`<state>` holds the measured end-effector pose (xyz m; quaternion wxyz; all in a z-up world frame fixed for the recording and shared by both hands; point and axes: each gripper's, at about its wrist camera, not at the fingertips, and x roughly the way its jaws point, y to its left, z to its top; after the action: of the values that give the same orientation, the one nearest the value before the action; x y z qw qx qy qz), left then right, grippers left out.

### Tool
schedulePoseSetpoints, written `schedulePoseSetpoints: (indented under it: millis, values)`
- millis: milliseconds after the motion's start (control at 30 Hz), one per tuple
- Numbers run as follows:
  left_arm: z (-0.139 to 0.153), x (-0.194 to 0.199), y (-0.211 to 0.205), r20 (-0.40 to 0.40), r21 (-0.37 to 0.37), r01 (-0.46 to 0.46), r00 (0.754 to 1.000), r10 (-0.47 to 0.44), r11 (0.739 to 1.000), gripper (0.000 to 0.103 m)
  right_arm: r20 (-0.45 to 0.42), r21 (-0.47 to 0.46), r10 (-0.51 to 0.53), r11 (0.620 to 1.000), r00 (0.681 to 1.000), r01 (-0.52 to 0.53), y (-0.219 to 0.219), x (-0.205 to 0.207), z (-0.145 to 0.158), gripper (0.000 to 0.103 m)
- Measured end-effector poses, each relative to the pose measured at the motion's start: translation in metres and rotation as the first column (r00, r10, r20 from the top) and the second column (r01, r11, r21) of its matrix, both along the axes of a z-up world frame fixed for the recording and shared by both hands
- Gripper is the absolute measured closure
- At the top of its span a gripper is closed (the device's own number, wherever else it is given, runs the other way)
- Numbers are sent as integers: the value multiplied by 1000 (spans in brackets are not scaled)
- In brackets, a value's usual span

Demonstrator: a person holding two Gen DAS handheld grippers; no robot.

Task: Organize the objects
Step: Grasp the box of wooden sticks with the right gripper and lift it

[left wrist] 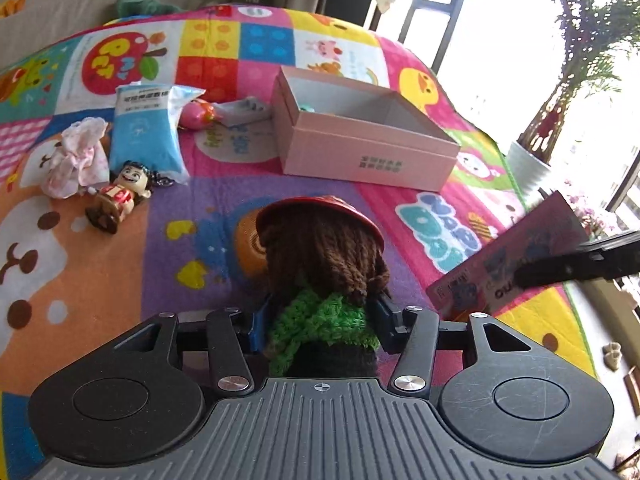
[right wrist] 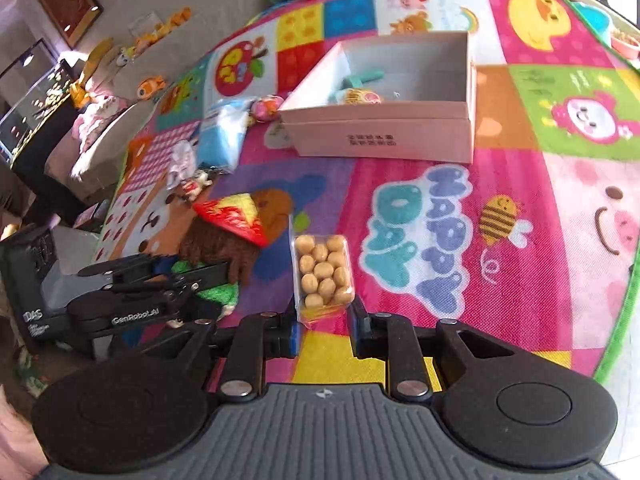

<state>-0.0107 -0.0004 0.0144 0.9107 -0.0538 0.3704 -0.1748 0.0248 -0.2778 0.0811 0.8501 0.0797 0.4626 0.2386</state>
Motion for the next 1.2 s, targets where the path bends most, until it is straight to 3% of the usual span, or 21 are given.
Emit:
schedulePoseSetpoints:
  millis: [200, 433, 600, 767, 967, 1100, 1200]
  values:
    - [-2, 2, 5, -15, -37, -15, 1000, 14, 999, 47, 103, 4, -126, 992, 987, 126, 2, 21, -22, 68]
    - [-3, 3, 7, -22, -56, -19, 1000, 18, 998, 47, 107, 3, -199, 980, 974, 200, 20, 53, -48, 66]
    - [2, 3, 10, -16, -74, -15, 1000, 13, 997, 52, 148, -24, -128, 991, 981, 133, 32, 43, -42, 81]
    - [39, 19, 4, 43, -130, 46, 998, -41, 990, 52, 246, -34, -70, 996, 967, 81, 21, 13, -23, 81]
    - [95, 104, -35, 116, -194, 71, 992, -49, 978, 52, 338, 1, -92, 995, 936, 97, -6, -4, -3, 81]
    - [81, 195, -78, -23, -281, 52, 998, -61, 958, 52, 360, 24, -126, 992, 924, 126, -19, -3, 0, 81]
    - [46, 235, -107, -137, -228, 19, 989, -52, 974, 52, 368, 25, -145, 989, 918, 147, -27, 1, -3, 81]
